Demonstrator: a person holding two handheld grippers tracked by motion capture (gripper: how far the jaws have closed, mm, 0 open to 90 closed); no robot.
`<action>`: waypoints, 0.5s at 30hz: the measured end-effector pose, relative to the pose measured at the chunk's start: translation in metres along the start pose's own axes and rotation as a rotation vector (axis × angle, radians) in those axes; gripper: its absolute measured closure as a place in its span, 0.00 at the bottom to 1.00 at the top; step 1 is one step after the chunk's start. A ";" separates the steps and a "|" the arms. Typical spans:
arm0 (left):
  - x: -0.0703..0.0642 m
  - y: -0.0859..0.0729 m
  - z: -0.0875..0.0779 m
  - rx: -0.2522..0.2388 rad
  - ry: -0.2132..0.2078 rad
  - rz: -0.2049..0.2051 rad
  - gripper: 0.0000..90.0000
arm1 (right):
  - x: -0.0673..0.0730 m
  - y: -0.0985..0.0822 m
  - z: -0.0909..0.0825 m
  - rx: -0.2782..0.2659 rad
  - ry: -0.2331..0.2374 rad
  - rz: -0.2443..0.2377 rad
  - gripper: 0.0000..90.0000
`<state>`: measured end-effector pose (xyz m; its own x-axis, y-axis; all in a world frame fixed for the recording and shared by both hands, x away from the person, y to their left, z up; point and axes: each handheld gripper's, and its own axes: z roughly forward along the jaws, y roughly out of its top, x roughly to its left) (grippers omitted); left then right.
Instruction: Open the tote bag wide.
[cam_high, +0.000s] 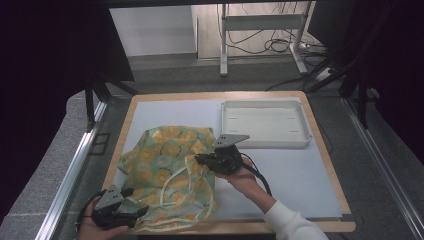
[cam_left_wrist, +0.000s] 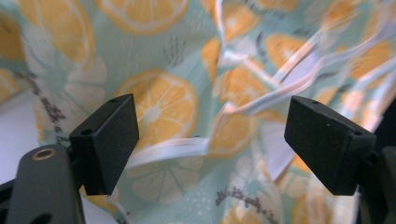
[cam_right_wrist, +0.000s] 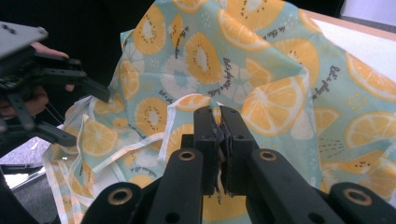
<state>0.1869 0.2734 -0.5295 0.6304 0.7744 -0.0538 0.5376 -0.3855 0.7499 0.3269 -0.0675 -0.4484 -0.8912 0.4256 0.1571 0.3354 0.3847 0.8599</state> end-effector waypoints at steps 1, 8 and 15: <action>0.000 0.000 0.003 0.013 0.001 0.006 0.20 | 0.000 -0.001 0.001 0.003 0.001 0.000 0.95; -0.002 0.001 0.018 0.068 0.062 0.038 0.40 | 0.000 -0.003 0.003 0.019 0.003 0.005 0.95; -0.001 0.003 0.025 0.094 0.092 0.061 0.83 | -0.001 -0.005 0.004 0.023 0.001 0.006 0.95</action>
<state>0.2020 0.2590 -0.5432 0.6120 0.7890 0.0540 0.5523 -0.4753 0.6849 0.3270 -0.0664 -0.4547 -0.8894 0.4272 0.1628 0.3479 0.4013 0.8473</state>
